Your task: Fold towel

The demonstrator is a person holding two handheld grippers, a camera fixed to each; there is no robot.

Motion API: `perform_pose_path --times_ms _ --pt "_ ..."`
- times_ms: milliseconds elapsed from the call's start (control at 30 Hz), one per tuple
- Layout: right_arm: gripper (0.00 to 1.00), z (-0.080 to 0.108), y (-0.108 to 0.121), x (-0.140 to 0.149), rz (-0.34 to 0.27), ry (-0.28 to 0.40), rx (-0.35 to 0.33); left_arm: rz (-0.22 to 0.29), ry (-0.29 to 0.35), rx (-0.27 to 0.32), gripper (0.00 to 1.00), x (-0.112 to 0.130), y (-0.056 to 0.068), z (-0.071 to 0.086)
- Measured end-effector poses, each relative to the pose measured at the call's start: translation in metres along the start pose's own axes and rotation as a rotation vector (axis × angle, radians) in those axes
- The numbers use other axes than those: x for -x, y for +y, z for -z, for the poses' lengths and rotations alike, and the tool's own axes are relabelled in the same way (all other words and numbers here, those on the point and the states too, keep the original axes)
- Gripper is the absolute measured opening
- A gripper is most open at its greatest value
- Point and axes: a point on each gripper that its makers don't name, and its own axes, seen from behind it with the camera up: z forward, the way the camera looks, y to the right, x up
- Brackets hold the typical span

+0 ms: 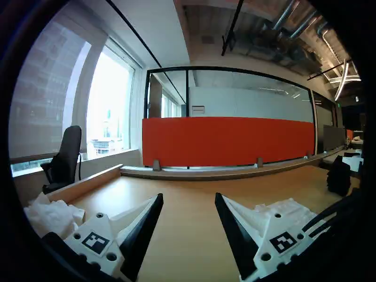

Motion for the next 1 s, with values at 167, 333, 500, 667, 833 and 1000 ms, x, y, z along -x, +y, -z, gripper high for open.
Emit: perform_pose_path --times_ms 167,333,500,667,833,1000 --pt "1.00 0.000 -0.001 -0.038 -0.007 0.002 0.002 0.001 0.004 0.006 0.81 -0.040 0.003 0.001" --pt "1.00 0.000 -0.003 -0.078 -0.015 0.006 0.001 -0.001 -0.002 0.014 0.81 -0.081 0.007 0.002" --pt "1.00 0.000 -0.002 -0.110 -0.015 0.008 0.002 -0.013 -0.014 0.024 0.81 -0.111 0.012 0.005" --pt "1.00 -0.003 -0.002 -0.123 -0.015 -0.008 -0.008 -0.021 -0.040 0.036 0.81 -0.123 0.017 0.004" --pt "1.00 -0.005 -0.004 -0.127 0.003 -0.032 -0.034 -0.030 -0.071 0.081 0.81 -0.132 0.029 0.002" --pt "1.00 -0.003 -0.016 -0.130 0.028 -0.069 -0.093 -0.047 -0.103 0.143 0.81 -0.139 0.042 0.001"
